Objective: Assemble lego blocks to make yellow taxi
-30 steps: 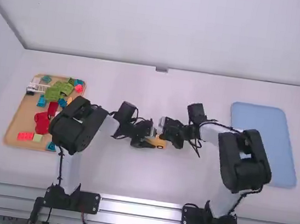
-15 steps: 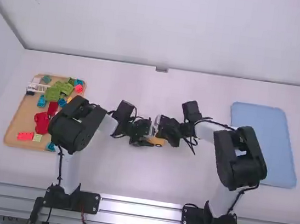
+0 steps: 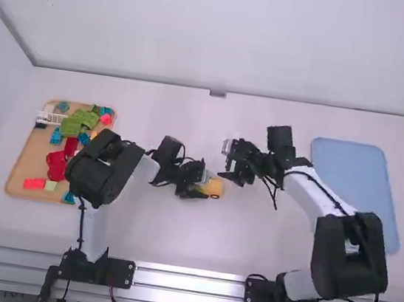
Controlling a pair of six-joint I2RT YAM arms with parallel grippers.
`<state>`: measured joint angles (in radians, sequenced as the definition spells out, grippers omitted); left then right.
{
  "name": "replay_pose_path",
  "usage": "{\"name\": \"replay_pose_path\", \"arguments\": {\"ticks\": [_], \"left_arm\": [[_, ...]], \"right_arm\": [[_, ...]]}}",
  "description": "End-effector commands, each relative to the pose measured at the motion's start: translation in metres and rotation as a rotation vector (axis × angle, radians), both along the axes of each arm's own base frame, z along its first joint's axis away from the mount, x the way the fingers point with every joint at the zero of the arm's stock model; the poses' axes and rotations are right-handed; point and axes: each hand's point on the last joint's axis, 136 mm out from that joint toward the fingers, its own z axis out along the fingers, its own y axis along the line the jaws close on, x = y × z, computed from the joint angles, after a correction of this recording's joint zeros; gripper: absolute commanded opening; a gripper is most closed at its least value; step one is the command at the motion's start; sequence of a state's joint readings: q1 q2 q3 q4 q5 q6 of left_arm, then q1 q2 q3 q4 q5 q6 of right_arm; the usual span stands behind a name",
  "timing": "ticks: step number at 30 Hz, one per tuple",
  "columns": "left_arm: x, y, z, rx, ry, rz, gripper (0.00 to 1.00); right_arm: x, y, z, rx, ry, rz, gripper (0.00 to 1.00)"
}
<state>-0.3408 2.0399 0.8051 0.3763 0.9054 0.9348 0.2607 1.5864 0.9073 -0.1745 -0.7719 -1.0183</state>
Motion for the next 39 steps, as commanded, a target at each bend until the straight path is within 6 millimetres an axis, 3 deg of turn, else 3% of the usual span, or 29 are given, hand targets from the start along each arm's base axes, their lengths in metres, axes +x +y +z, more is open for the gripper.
{"name": "replay_pose_path", "arguments": {"ticks": [1,3,4,8,17,24,29,31,34,39], "left_arm": [[-0.003,-0.003,0.0,-0.014,0.01,-0.015,0.78],[-0.002,-0.003,0.0,-0.016,0.005,-0.014,0.98],[-0.002,-0.003,0.0,-0.016,0.005,-0.014,0.99],[-0.001,-0.004,0.003,-0.017,0.022,-0.005,0.99],[0.018,0.03,0.061,0.006,0.07,0.13,0.99],[0.045,0.101,0.101,0.193,0.144,0.557,0.99],[0.064,0.151,0.135,0.274,0.054,0.874,0.99],[0.074,0.173,0.15,0.272,0.028,1.053,0.99],[0.087,0.226,0.177,0.222,-0.01,1.453,0.99],[0.087,0.273,0.195,0.169,0.045,1.693,0.99]], "right_arm": [[0.004,-0.007,-0.002,-0.021,0.054,-0.093,0.98],[0.008,-0.011,-0.002,-0.028,0.072,-0.138,0.98],[0.009,-0.011,-0.002,-0.028,0.074,-0.144,0.98],[0.01,-0.011,-0.002,-0.026,0.077,-0.154,0.98],[0.014,-0.011,0.001,-0.019,0.055,-0.155,0.98],[0.027,-0.008,0.012,0.031,0.039,-0.203,0.99],[0.038,-0.009,0.021,0.076,0.044,-0.255,0.99],[0.041,-0.009,0.024,0.092,0.043,-0.271,0.98],[0.048,-0.007,0.032,0.13,0.044,-0.299,0.99],[0.05,-0.005,0.036,0.145,0.035,-0.301,0.98]]}}
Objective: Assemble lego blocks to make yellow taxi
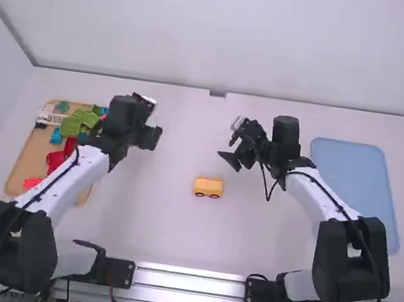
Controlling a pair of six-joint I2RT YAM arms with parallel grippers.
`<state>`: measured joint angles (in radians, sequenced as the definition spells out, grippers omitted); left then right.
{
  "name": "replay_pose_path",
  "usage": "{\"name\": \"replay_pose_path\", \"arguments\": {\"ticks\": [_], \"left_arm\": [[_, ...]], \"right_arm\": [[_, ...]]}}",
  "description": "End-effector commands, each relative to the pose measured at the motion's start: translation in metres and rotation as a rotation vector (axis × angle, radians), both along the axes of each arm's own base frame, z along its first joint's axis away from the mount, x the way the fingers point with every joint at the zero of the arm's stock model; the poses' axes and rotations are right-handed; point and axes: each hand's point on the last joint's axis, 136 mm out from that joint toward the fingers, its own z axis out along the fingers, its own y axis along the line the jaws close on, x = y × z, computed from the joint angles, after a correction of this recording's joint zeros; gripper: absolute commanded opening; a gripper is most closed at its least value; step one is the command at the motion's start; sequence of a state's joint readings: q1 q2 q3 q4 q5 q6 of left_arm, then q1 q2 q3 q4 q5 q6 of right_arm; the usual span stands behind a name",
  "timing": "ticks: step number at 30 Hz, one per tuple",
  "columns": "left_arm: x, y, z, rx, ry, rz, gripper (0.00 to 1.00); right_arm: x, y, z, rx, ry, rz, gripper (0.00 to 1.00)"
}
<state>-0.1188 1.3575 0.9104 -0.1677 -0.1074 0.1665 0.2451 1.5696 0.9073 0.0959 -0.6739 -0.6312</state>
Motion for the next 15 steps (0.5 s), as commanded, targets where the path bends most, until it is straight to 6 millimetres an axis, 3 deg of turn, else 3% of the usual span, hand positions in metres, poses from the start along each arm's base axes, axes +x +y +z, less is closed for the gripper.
{"name": "replay_pose_path", "arguments": {"ticks": [1,8,11,15], "left_arm": [[0.005,0.054,0.03,-0.038,-0.068,0.307,0.99],[0.008,0.107,0.039,-0.127,0.057,0.415,0.99],[0.007,0.132,0.031,-0.171,0.133,0.508,1.0],[0.009,0.162,0.005,-0.215,0.268,0.591,0.97]], "right_arm": [[-0.003,0.001,0.001,0.021,0.025,-0.007,0.98],[-0.005,0.007,0.001,0.019,0.021,0.008,0.99],[-0.005,0.007,0.002,0.022,0.019,0.009,0.99],[-0.005,0.007,0.002,0.022,0.02,0.009,0.98]]}}
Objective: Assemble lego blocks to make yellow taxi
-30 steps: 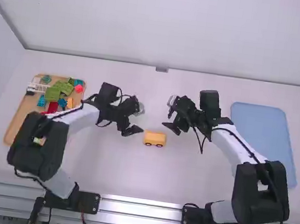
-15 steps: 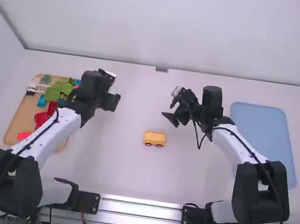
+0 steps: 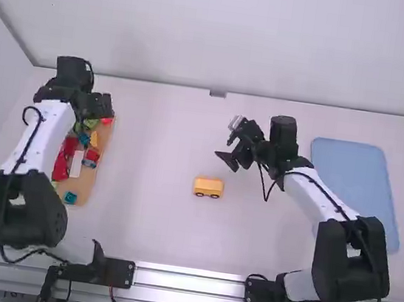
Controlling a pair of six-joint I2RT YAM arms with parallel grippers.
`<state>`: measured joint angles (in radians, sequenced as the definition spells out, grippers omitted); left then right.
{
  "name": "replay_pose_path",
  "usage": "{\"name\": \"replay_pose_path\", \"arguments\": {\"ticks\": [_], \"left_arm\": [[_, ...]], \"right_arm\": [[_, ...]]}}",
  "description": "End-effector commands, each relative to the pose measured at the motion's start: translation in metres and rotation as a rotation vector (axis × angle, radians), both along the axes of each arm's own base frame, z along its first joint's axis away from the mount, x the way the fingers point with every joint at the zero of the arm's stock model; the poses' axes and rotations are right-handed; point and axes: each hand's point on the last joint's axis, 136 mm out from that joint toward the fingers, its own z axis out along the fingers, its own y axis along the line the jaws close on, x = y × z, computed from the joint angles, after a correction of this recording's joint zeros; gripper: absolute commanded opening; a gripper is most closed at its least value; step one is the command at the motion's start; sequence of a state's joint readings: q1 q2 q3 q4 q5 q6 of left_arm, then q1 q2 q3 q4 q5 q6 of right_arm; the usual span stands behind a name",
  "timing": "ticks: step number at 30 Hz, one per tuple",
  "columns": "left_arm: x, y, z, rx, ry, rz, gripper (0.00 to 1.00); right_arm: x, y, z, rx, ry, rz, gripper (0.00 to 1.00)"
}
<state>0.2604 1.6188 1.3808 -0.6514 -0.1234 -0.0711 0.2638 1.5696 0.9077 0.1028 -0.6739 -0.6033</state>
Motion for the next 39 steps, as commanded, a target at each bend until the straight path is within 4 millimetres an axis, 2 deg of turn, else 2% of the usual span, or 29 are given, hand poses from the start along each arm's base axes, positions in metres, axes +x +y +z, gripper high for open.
{"name": "replay_pose_path", "arguments": {"ticks": [1,3,4,7,10,13,17,21,26,33,39], "left_arm": [[0.005,0.009,-0.019,-0.095,0.055,0.022,0.95],[0.006,0.011,-0.029,-0.126,0.088,0.011,0.95],[0.008,0.016,-0.042,-0.158,0.121,0.021,0.95],[0.011,0.025,-0.064,-0.182,0.171,0.041,0.94],[0.009,0.027,-0.084,-0.198,0.215,0.05,0.87],[0.007,0.023,-0.103,-0.213,0.26,0.045,0.72],[-0.001,0.019,-0.117,-0.23,0.298,0.055,0.63],[-0.006,0.02,-0.131,-0.238,0.3,0.075,0.59],[-0.01,0.019,-0.146,-0.238,0.293,0.079,0.56],[-0.01,0.019,-0.158,-0.234,0.272,0.086,0.49],[-0.01,0.02,-0.167,-0.229,0.256,0.093,0.49]], "right_arm": [[-0.002,0.001,0.001,0.015,0.012,-0.002,0.98],[-0.001,0.001,0.003,0.026,0.019,-0.012,0.99],[0.001,0.001,0.005,0.038,0.029,-0.023,0.99],[0.002,0.001,0.006,0.046,0.03,-0.029,0.98],[0.001,0.001,0.006,0.046,0.032,-0.029,0.98],[0.002,0.001,0.006,0.046,0.031,-0.029,0.98],[0.002,0.001,0.006,0.046,0.032,-0.029,0.99],[0.001,0.001,0.006,0.045,0.033,-0.029,0.98],[0.001,0.001,0.005,0.044,0.036,-0.03,0.99],[0.001,0.001,0.004,0.044,0.041,-0.03,0.98],[-0.001,0.0,0.003,0.04,0.051,-0.03,0.98]]}}
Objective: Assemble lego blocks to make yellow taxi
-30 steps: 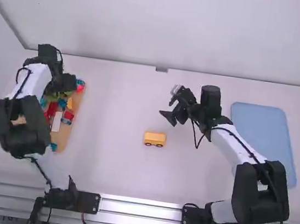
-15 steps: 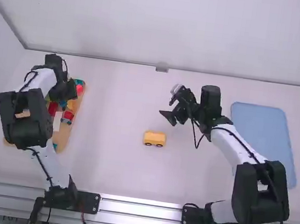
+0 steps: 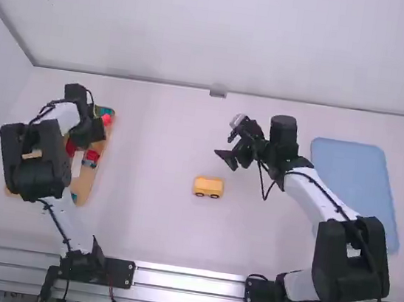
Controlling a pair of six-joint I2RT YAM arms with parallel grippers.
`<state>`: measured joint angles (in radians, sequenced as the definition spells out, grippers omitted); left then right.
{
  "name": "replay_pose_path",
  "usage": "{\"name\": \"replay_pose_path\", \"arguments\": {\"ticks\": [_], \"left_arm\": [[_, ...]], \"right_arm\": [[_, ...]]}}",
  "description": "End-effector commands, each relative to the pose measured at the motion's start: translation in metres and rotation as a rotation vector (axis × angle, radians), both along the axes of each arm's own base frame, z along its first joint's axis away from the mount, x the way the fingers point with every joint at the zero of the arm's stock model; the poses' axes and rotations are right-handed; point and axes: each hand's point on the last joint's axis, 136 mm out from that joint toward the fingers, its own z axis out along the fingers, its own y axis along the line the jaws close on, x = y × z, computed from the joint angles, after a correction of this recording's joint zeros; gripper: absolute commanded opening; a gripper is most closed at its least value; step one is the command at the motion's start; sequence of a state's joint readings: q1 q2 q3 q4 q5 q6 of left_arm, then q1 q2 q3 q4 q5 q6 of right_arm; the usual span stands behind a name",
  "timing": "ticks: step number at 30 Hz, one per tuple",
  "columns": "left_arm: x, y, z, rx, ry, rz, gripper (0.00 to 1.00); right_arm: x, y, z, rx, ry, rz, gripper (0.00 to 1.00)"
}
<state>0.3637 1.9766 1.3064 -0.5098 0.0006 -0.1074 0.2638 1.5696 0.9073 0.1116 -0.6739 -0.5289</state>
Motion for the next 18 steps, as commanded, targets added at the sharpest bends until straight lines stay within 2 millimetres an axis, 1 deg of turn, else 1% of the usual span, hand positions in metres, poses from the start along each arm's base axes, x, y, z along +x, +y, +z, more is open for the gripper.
{"name": "replay_pose_path", "arguments": {"ticks": [1,4,8,18], "left_arm": [[-0.006,-0.002,-0.012,-0.016,0.017,0.009,0.49],[-0.004,-0.001,-0.016,-0.009,0.001,0.009,0.49],[-0.005,0.005,-0.02,0.023,-0.008,0.038,0.5],[-0.002,0.003,-0.029,0.026,-0.052,0.037,0.5]], "right_arm": [[-0.002,0.0,0.001,0.006,0.004,0.005,0.98],[-0.002,0.0,0.0,0.003,0.007,0.002,0.98],[-0.002,0.0,0.0,0.002,0.008,0.002,0.99],[-0.003,-0.001,-0.001,0.001,0.014,0.002,0.98]]}}
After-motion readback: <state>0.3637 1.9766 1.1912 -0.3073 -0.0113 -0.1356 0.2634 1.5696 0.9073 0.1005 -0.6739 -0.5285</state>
